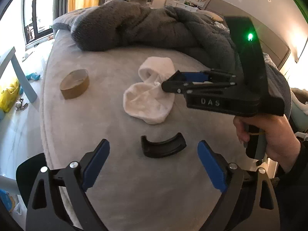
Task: Collect trash
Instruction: 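Grasp a black curved plastic piece with each tool, then carry both black plastic pieces over the green bin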
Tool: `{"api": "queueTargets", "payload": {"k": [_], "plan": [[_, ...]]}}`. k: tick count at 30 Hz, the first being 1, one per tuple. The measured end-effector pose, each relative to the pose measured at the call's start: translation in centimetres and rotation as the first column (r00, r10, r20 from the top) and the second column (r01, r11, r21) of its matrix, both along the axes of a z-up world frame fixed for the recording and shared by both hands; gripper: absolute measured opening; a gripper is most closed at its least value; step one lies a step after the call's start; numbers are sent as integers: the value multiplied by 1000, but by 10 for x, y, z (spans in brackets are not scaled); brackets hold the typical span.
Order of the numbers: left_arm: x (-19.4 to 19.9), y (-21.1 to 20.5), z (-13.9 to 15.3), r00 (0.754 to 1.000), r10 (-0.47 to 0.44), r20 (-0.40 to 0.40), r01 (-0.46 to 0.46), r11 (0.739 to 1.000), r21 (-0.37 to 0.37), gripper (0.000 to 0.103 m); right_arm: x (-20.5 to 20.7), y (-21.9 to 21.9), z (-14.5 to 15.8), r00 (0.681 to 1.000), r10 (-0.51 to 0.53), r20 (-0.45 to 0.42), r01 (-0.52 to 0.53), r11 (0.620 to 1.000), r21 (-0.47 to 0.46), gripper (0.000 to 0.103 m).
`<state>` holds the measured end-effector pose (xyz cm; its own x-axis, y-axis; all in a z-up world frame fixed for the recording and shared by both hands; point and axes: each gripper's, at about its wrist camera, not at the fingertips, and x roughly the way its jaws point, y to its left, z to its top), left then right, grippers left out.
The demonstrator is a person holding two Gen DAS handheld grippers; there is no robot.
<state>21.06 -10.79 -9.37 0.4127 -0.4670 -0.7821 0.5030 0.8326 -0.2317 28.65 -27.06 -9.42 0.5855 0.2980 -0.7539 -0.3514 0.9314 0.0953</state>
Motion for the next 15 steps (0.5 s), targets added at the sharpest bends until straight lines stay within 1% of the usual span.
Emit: {"api": "queueTargets", "payload": {"k": [9,12,15], "plan": [[1,-18,-10,1000,-5,7,4,999,36,77,-6,-15,5,1000,-13,10,13,1000,12,48],[3,-20,-13,1000,5,8,-5,998,55,70,-7,-20,9,1000,-18,17,18,1000,17,48],[3,-22,-15,1000,11,10,-11,998,68,61,-8,-22,12,1000,-20,22,20,1000,17,48]]}}
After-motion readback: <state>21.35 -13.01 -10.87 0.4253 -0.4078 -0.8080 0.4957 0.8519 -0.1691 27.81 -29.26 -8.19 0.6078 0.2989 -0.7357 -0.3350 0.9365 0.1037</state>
